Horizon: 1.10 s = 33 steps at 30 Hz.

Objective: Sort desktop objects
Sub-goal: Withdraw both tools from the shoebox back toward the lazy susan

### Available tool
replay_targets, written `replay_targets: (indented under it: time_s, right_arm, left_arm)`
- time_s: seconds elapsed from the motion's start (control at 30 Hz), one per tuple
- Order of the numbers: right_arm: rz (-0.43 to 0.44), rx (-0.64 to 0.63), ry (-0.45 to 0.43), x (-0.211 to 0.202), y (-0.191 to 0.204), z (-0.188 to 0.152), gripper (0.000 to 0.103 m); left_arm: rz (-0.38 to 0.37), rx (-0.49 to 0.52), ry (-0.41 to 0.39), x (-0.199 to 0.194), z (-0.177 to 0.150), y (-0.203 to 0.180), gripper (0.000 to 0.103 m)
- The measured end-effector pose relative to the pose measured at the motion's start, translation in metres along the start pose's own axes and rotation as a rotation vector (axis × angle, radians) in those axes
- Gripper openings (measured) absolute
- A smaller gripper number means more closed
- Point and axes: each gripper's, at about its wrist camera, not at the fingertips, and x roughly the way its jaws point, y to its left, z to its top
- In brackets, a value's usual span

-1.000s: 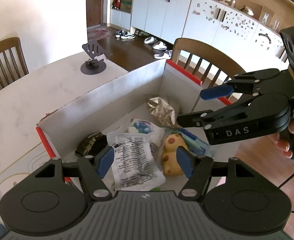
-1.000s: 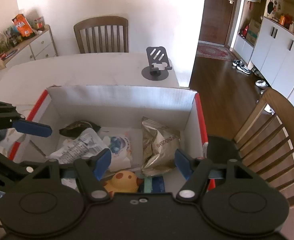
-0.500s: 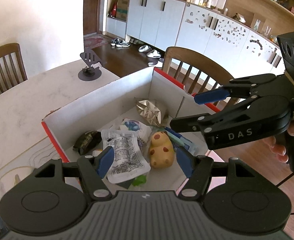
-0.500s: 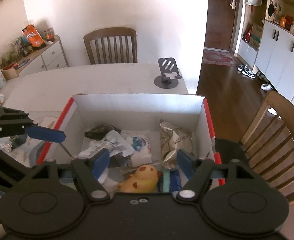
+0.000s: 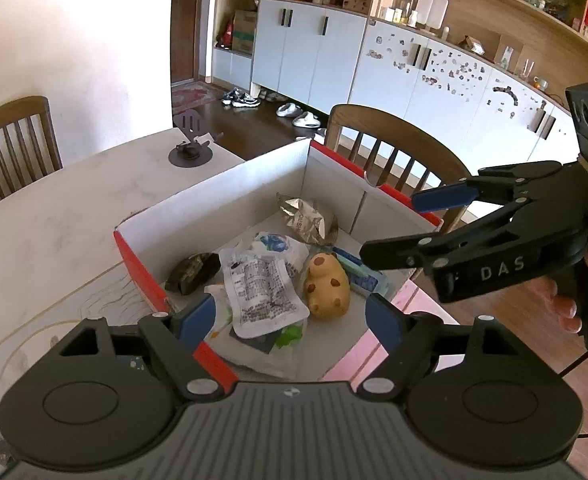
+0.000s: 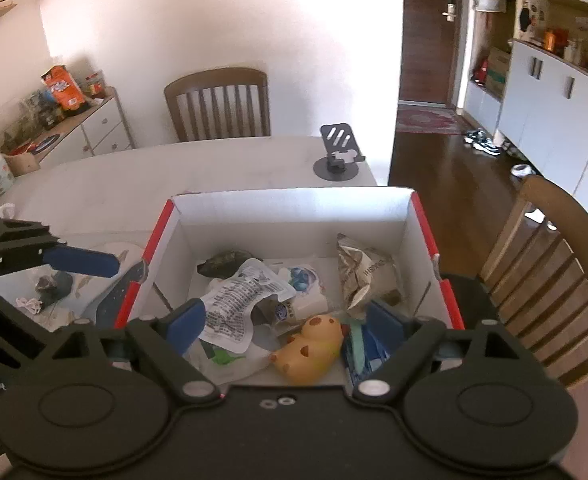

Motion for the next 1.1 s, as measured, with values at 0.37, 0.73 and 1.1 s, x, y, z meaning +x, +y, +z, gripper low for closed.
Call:
replay_targets:
  time_s: [0.37, 0.73, 1.1]
  right_arm:
    - [-0.041, 0.048, -0.015, -0.012, 0.014, -0.009, 0.089]
    - [-0.065, 0.062, -0.020, -0.017, 0.044, -0.014, 0.089]
    - [-0.065, 0.043, -0.026, -0.007, 0.099, -0.009, 0.093]
  left_arm:
    - [-0.034, -0.001, -0.023, -0.020, -0.016, 0.008, 0.102]
    - [-0.047, -0.001, -0.043, -0.043, -0.034, 0.025, 0.103]
    - [0.008, -0.032, -0.061, -0.076, -0.060, 0.067, 0.103]
